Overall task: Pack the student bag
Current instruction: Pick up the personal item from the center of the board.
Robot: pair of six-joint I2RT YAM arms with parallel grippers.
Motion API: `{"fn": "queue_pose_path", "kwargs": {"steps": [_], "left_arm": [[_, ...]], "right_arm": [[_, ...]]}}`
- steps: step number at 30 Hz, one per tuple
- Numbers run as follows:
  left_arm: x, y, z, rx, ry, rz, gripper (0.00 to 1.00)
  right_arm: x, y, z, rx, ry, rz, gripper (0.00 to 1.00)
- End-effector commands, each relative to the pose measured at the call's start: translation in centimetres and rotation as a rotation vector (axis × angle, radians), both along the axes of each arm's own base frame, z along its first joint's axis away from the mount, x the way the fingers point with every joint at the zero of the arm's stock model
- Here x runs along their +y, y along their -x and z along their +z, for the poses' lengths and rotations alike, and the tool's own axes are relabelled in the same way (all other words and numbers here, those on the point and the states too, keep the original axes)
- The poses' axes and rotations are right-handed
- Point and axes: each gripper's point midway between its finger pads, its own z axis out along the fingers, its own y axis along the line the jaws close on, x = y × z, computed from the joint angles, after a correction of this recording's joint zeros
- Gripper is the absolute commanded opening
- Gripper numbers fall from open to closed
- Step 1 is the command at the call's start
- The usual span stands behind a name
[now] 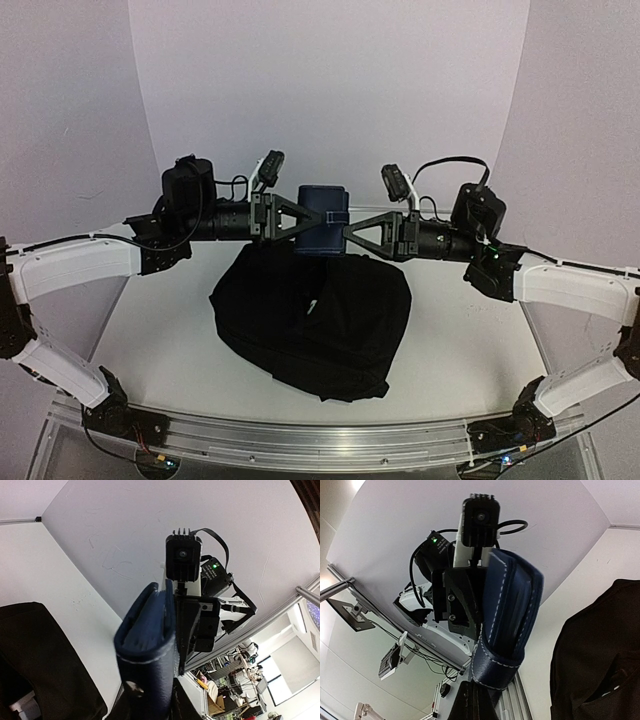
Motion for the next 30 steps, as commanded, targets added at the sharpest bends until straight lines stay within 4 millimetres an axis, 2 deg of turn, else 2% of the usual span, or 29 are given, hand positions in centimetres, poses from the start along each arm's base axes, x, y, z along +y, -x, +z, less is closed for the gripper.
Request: {"fn": "queue_pose_path", "kwargs": {"steps": [1, 5, 6, 9, 12, 14, 16, 20, 25, 30], "left_arm": [[0.7, 0.6, 2.1, -0.061, 0.051, 0.004, 0.14], [1.1, 0.2, 1.7, -0.051, 0.042, 0.027, 0.01], [1.3, -0.1, 1.4, -0.042, 0.035, 0.041, 0.00], [2.7, -1.7, 0.3, -0.002, -0.006, 0.121, 0.00], [4.7, -3.7, -1.7, 0.043, -0.090, 0.237, 0.00], [6.2, -4.9, -3.2, 0.062, -0.159, 0.307, 0.00], [7.7, -5.6, -4.3, 0.088, -0.194, 0.340, 0.00], [10.8, -6.7, -5.6, 0.124, -0.213, 0.405, 0.00], [13.5, -7.7, -7.2, 0.173, -0.255, 0.468, 0.00], [14.0, -7.5, -7.7, 0.179, -0.247, 0.473, 0.00]], "right_arm": [[0.0, -0.2, 2.0, -0.068, -0.048, -0.022, 0.00], [0.2, -0.9, 1.1, -0.052, -0.015, -0.050, 0.18], [0.2, -1.1, 0.9, -0.048, -0.008, -0.060, 0.26], [0.2, -2.0, 0.2, -0.028, 0.039, -0.109, 0.59], [-0.2, -4.0, -2.1, 0.013, 0.175, -0.221, 0.77], [-0.5, -5.7, -3.7, 0.041, 0.295, -0.335, 0.79], [-1.0, -6.8, -6.3, 0.074, 0.471, -0.452, 0.80], [-2.8, -8.0, -10.5, 0.123, 0.791, -0.685, 0.80], [-2.7, -8.0, -13.2, 0.110, 1.006, -0.840, 0.81], [-2.7, -8.1, -15.3, 0.115, 1.112, -0.907, 0.81]]}}
